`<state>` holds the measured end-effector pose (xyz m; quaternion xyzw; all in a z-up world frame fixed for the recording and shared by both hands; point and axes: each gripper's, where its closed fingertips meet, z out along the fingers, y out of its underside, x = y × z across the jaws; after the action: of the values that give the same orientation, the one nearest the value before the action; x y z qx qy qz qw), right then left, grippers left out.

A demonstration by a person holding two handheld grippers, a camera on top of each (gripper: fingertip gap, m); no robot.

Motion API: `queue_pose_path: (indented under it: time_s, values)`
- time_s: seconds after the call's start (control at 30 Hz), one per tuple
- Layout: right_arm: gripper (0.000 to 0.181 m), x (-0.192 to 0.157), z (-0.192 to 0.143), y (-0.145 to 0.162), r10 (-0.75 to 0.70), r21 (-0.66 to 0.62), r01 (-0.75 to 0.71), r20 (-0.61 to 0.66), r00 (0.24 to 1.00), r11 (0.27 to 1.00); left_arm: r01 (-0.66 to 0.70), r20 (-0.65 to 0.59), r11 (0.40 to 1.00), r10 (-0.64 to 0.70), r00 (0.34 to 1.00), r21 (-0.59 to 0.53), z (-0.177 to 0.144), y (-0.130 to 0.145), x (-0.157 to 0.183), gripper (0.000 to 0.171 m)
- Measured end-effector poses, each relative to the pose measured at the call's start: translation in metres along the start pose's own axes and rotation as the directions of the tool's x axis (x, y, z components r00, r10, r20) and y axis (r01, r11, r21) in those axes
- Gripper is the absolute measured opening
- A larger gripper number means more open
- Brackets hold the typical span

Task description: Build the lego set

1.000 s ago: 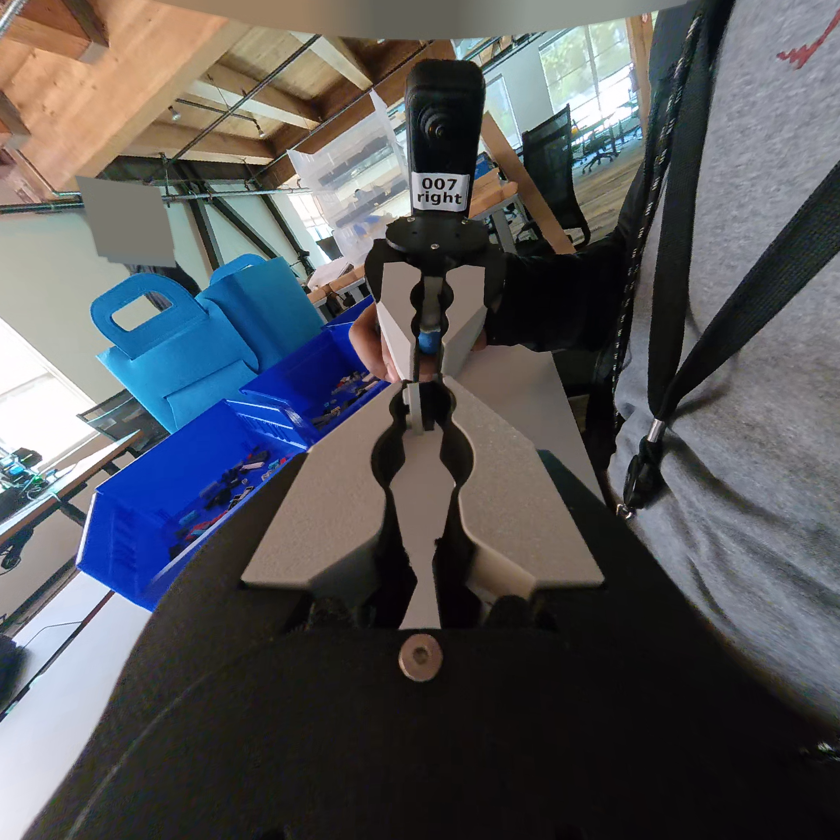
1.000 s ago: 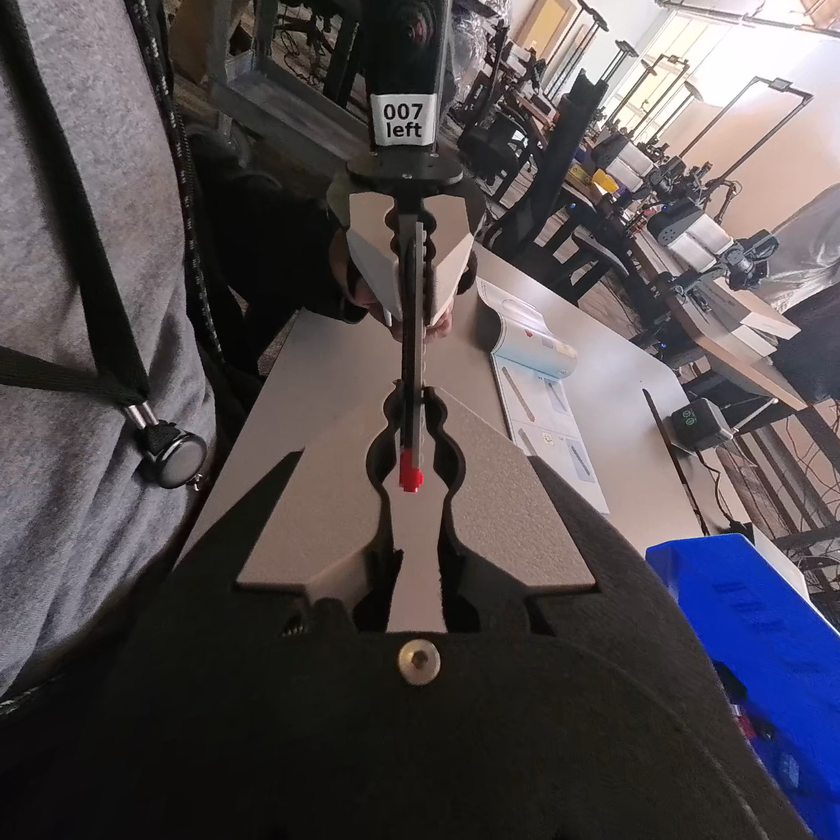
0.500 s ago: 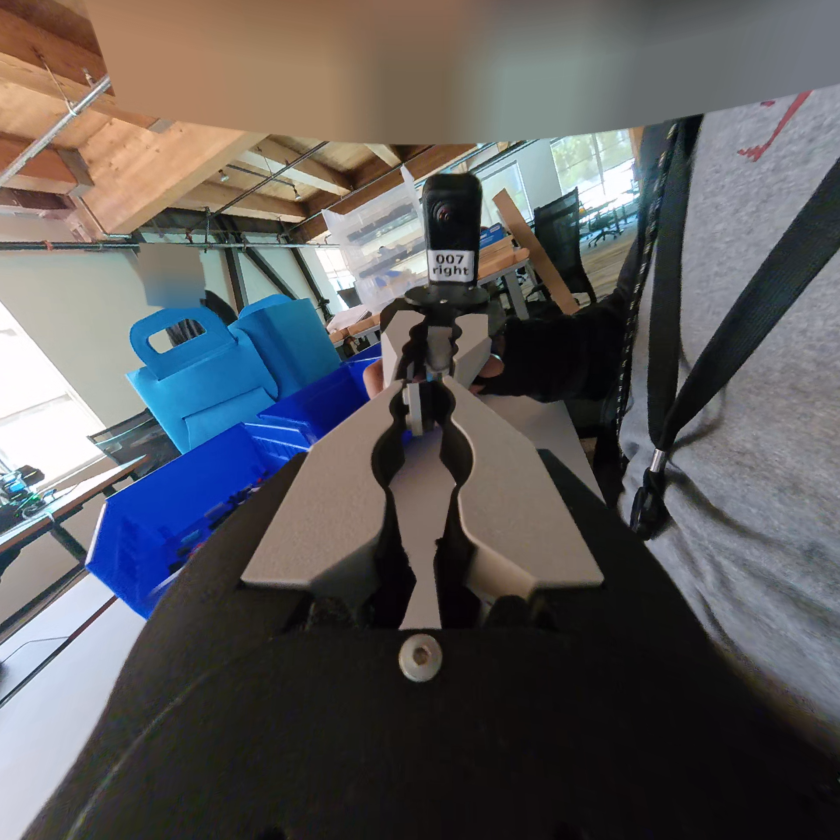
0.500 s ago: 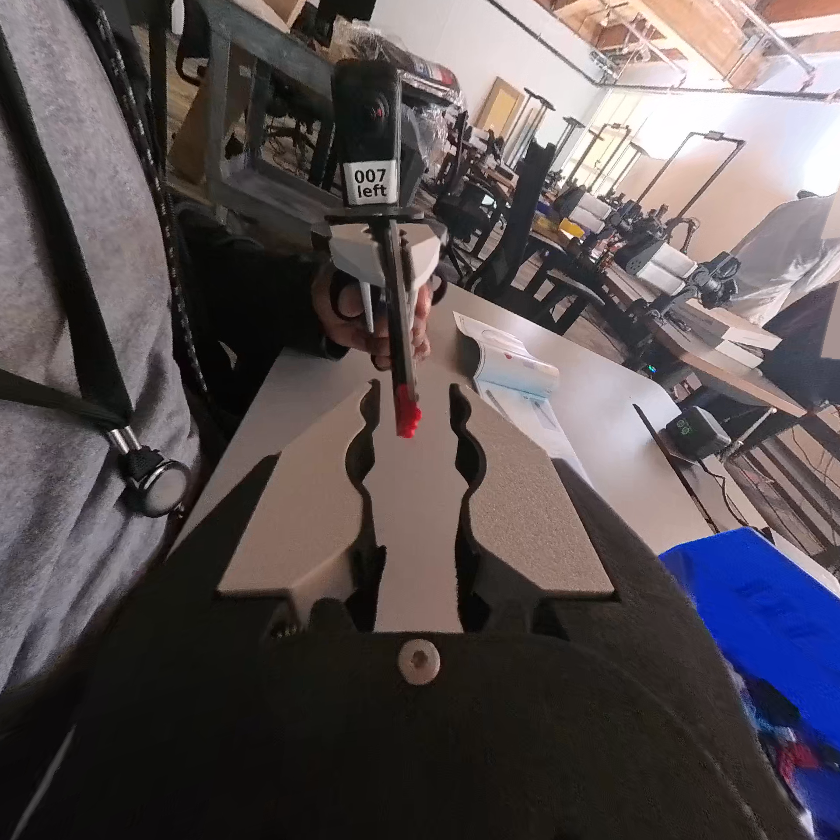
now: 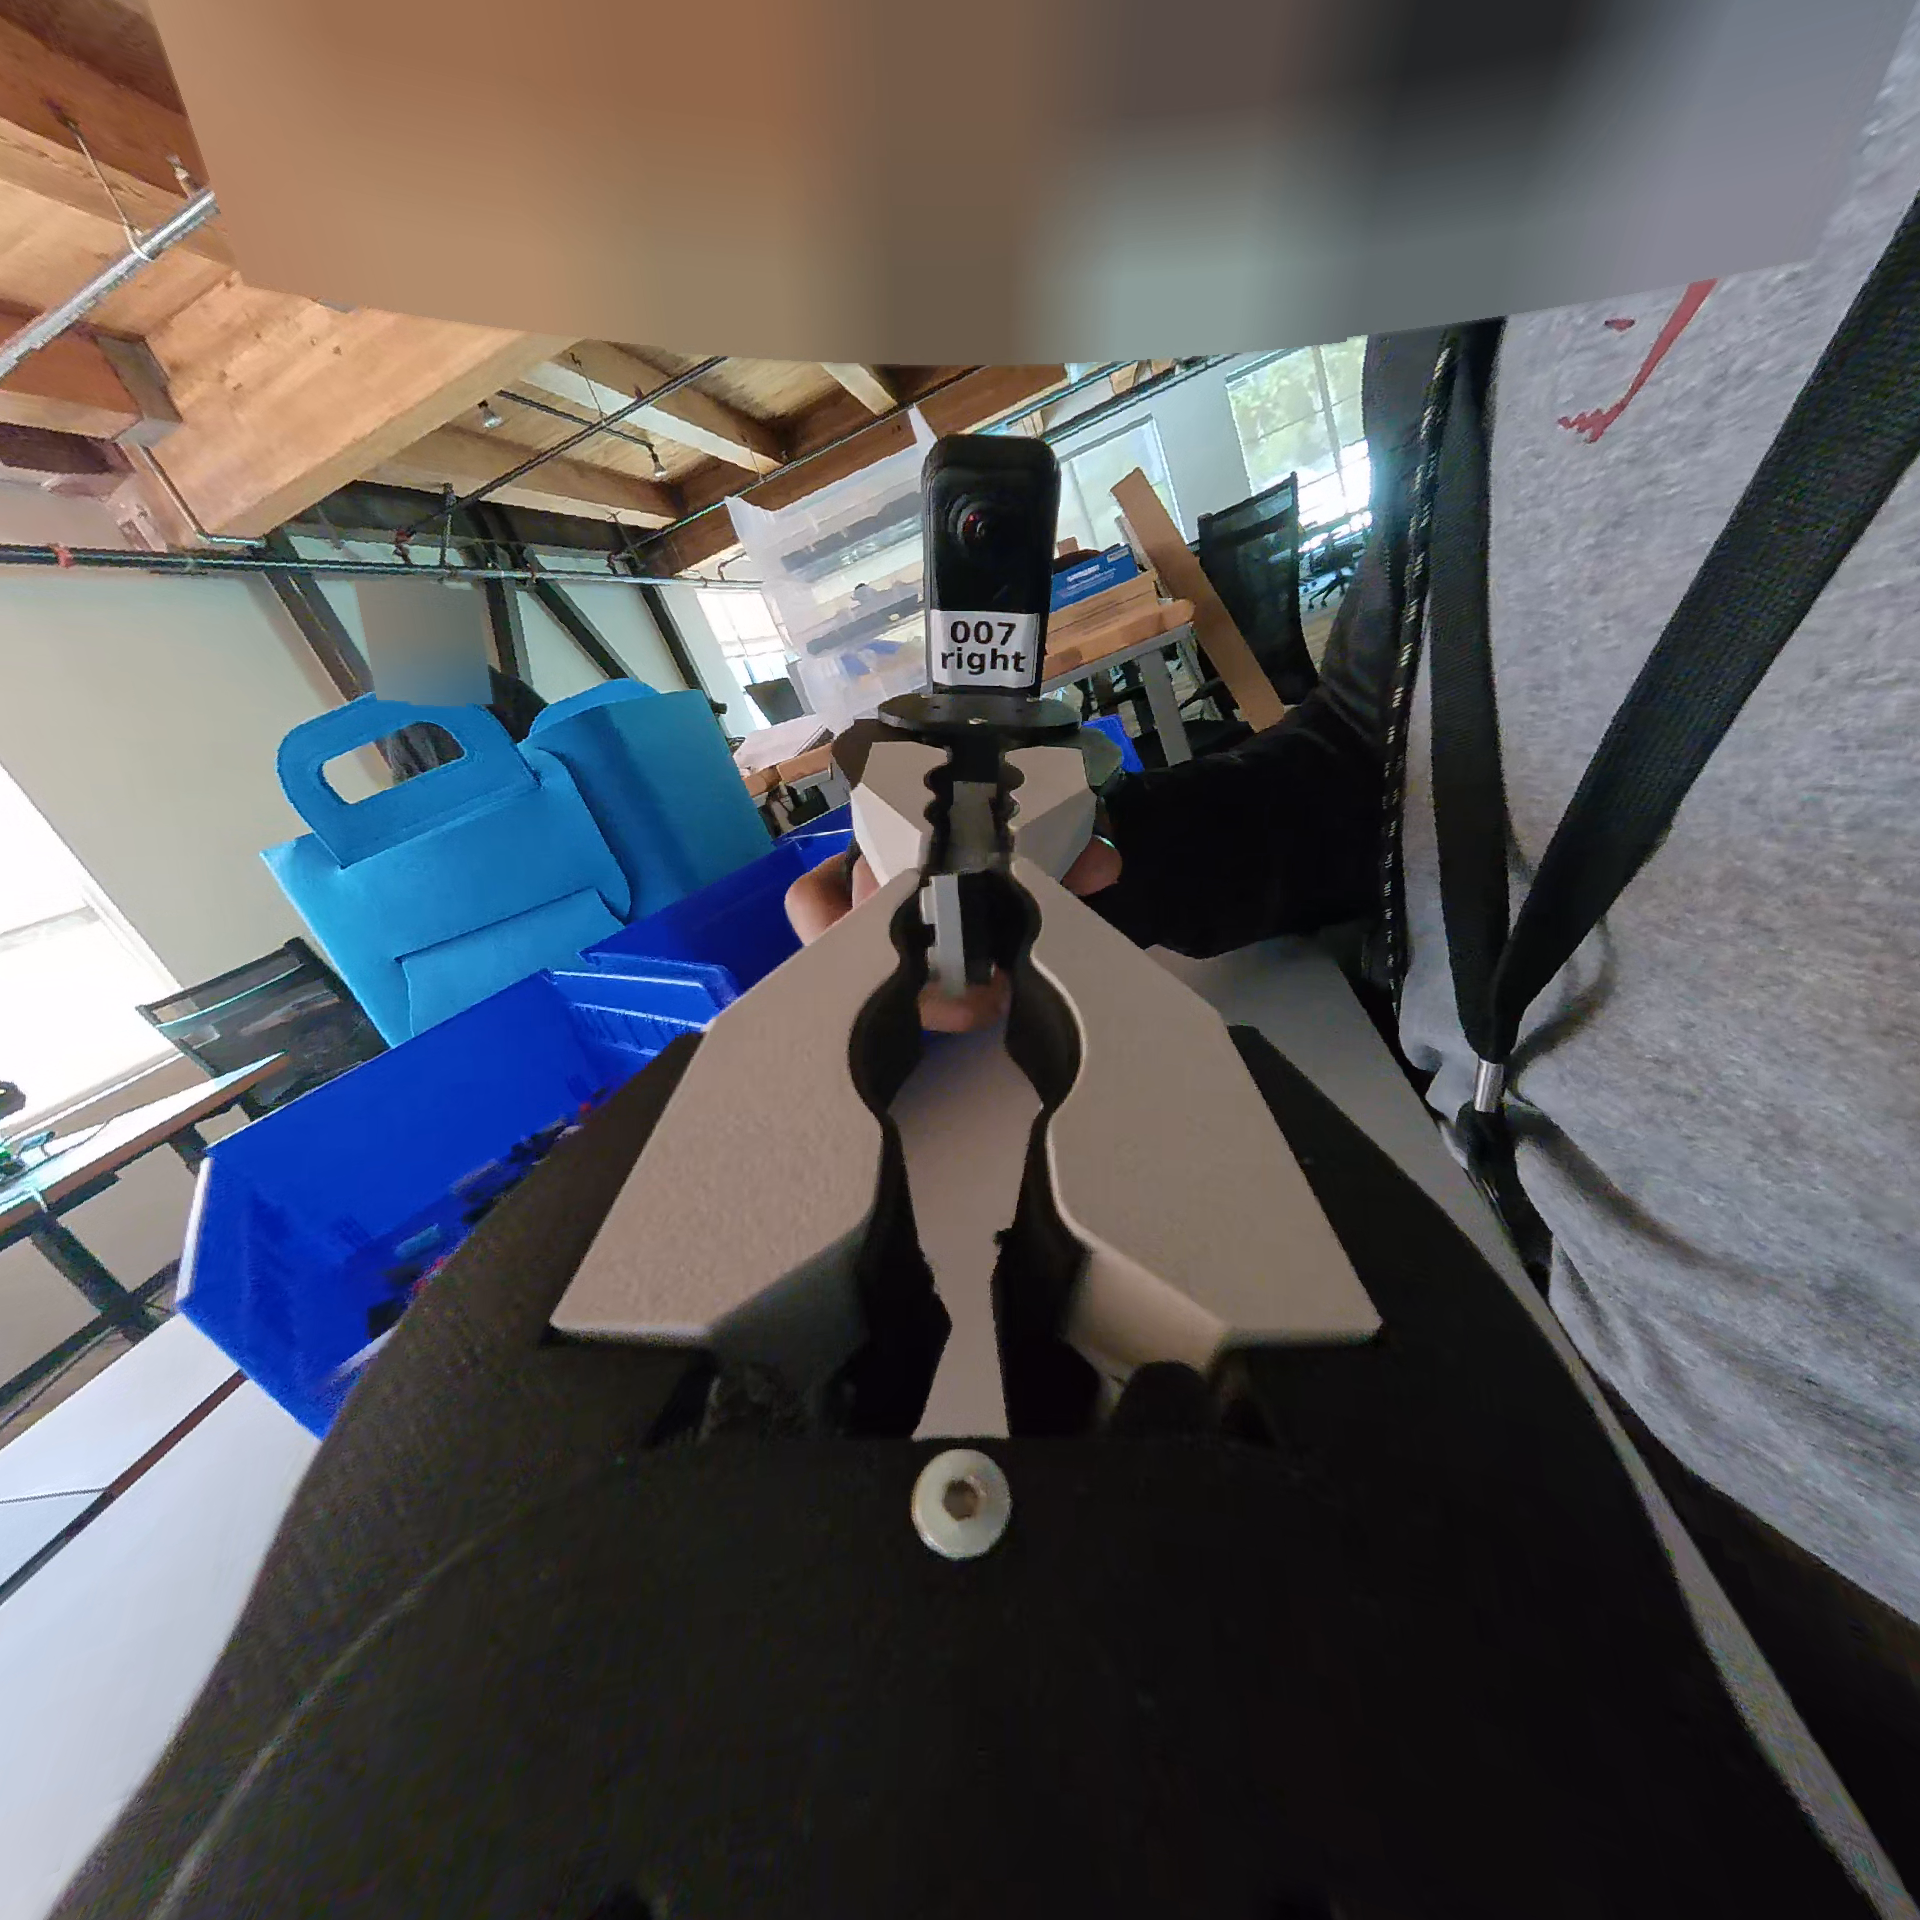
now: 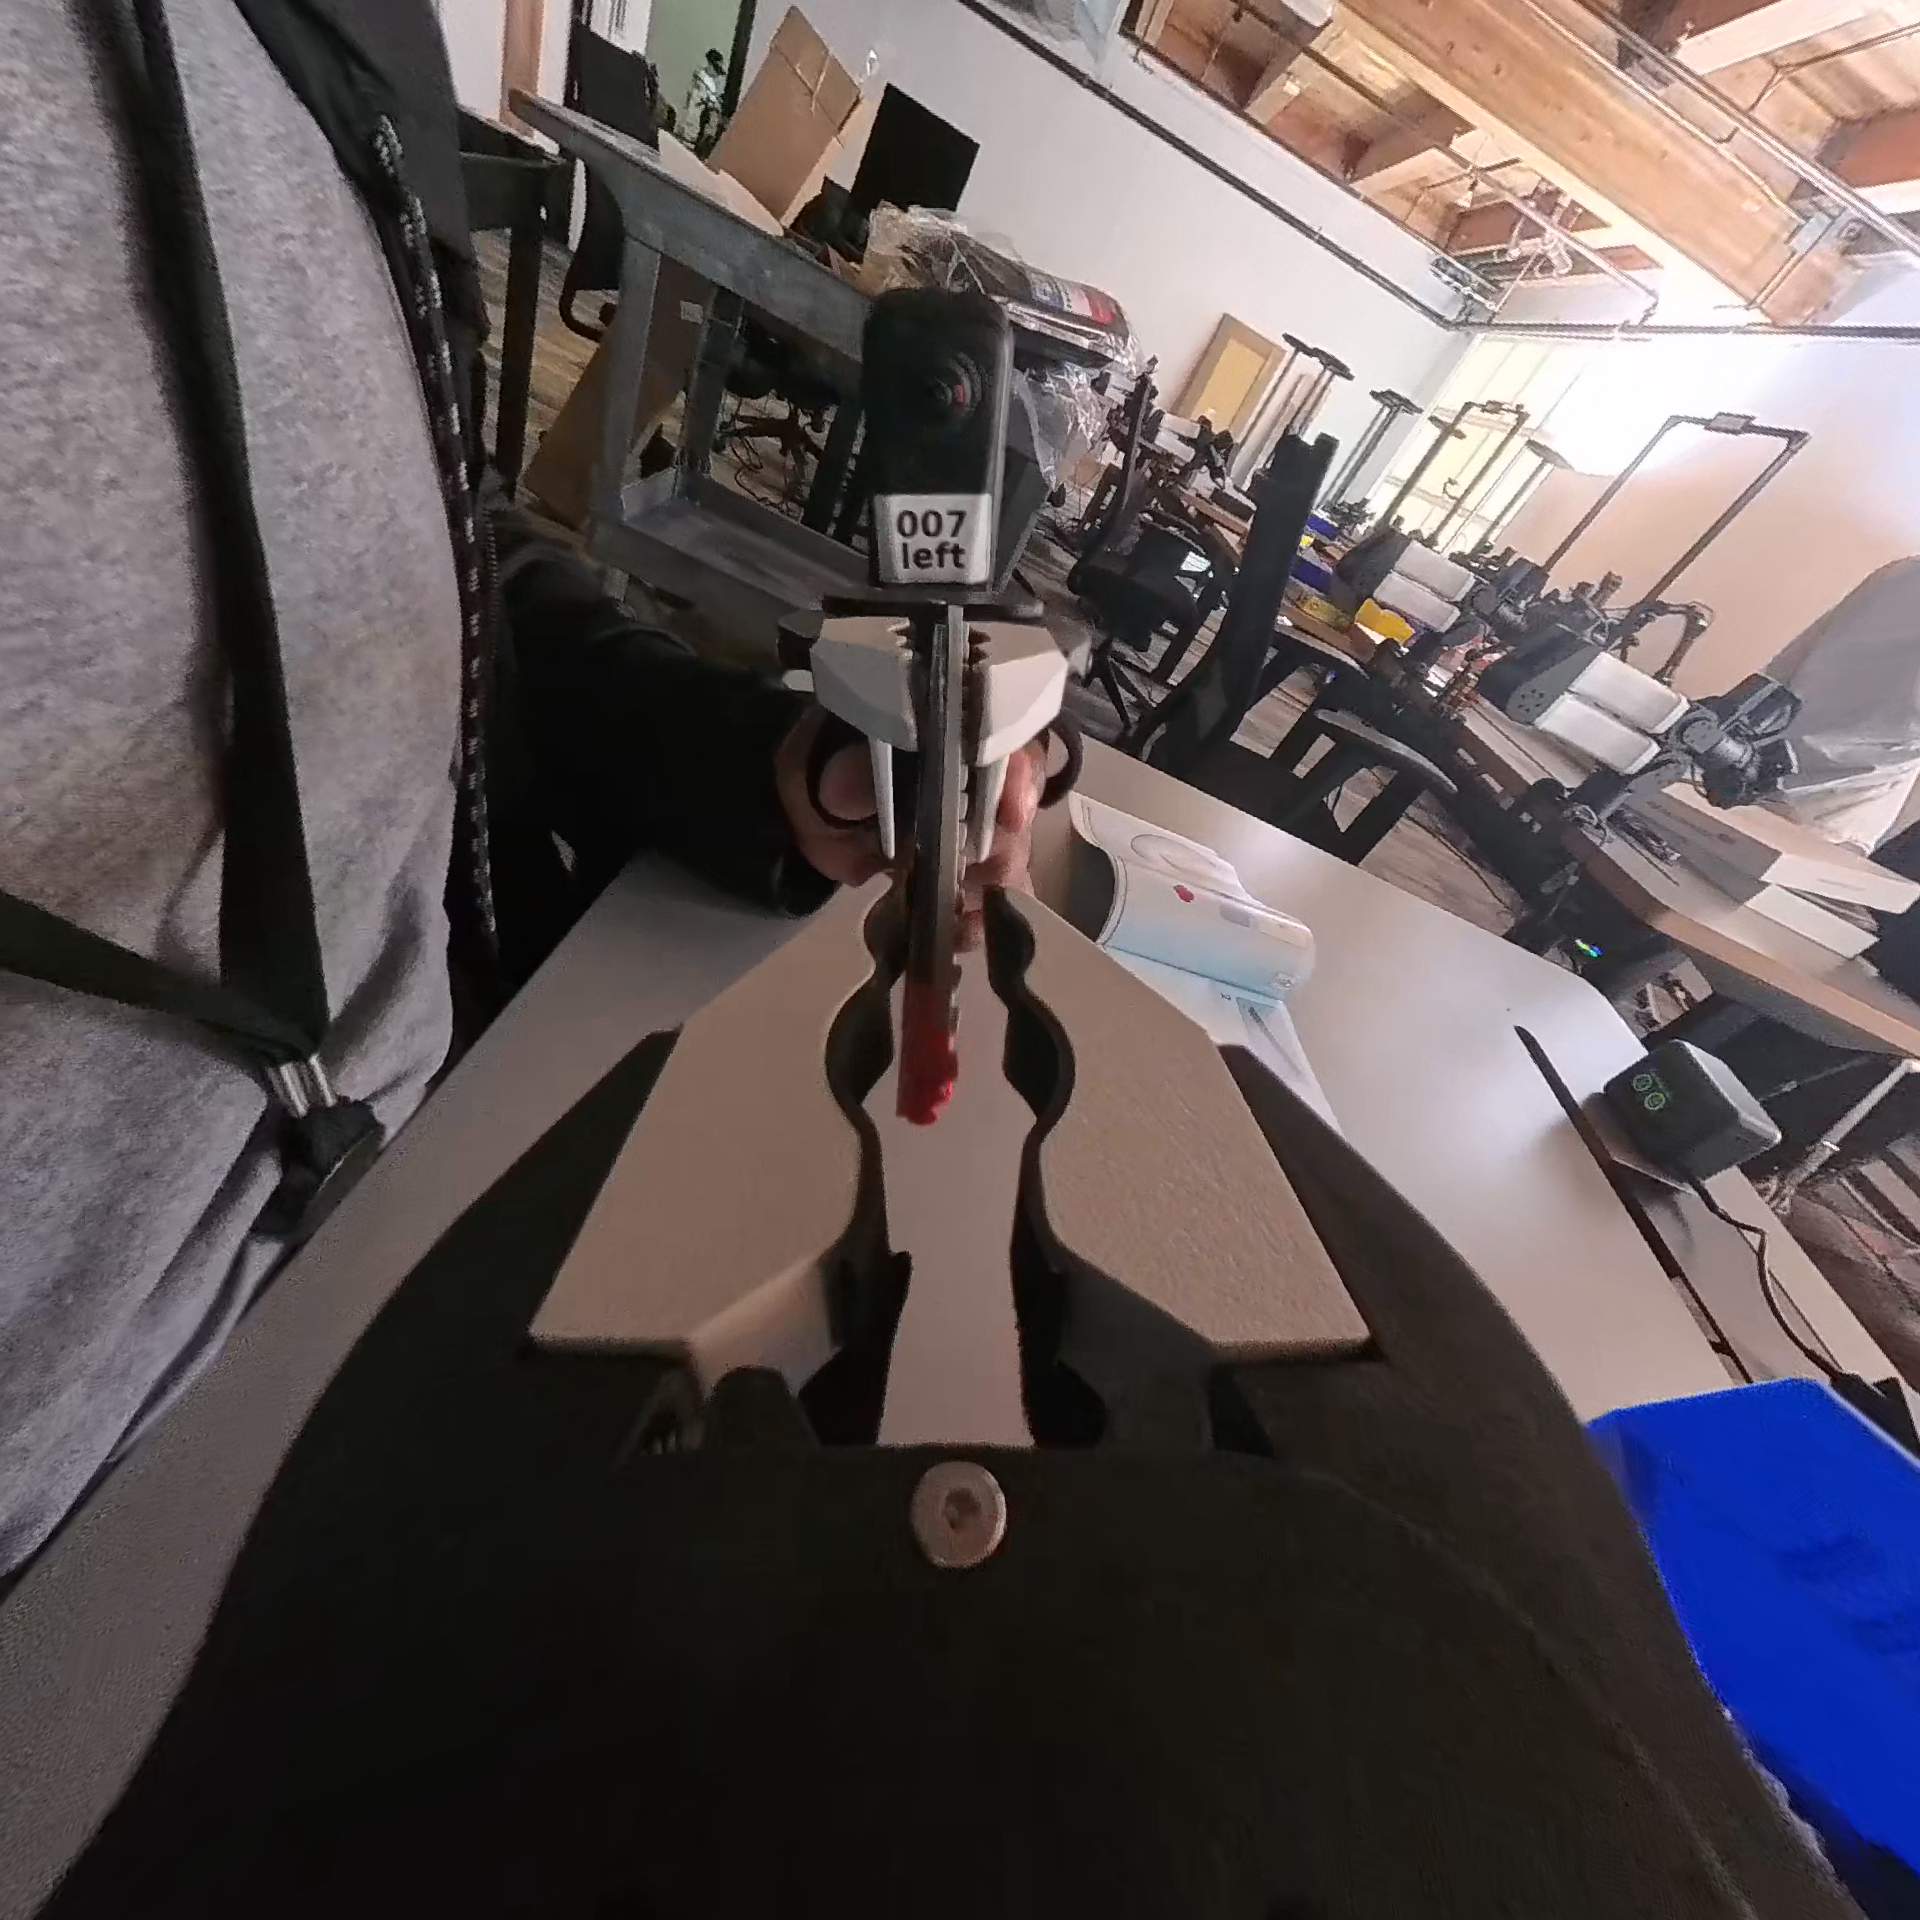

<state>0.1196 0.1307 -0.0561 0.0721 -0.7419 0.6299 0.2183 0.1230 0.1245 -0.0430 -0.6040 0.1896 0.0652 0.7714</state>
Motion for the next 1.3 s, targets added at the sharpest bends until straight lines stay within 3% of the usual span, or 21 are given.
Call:
queue_pose_path:
  time_s: [0.2, 0.57, 0.77, 0.9, 1.3]
  values:
    - [0.011, 0.017, 0.005, 0.008, 0.039, 0.022, -0.040, 0.007, 0.999, 0.999, 0.048, -0.030, 0.999, -0.048, 0.998, 0.005, 0.001, 0.009, -0.018, 0.009]
    - [0.011, 0.046, 0.001, 0.047, 0.060, -0.035, -0.064, -0.094, 0.994, 0.997, 0.130, -0.176, 0.989, -0.141, 0.974, -0.070, 0.004, 0.045, -0.048, 0.009]
    - [0.011, 0.051, -0.007, 0.065, 0.039, -0.080, -0.048, -0.117, 0.992, 0.996, 0.145, -0.113, 0.976, -0.164, 0.980, -0.163, 0.008, 0.067, -0.053, 0.010]
    - [0.011, 0.057, -0.013, 0.068, 0.070, -0.048, -0.077, -0.133, 0.989, 0.996, 0.173, -0.059, 0.963, -0.189, 0.980, -0.207, 0.008, 0.079, -0.067, 0.026]
    - [0.011, 0.057, -0.016, 0.081, 0.129, -0.027, -0.133, -0.127, 0.984, 0.991, 0.201, -0.107, 0.951, -0.230, 0.967, -0.234, 0.007, 0.091, -0.059, 0.008]
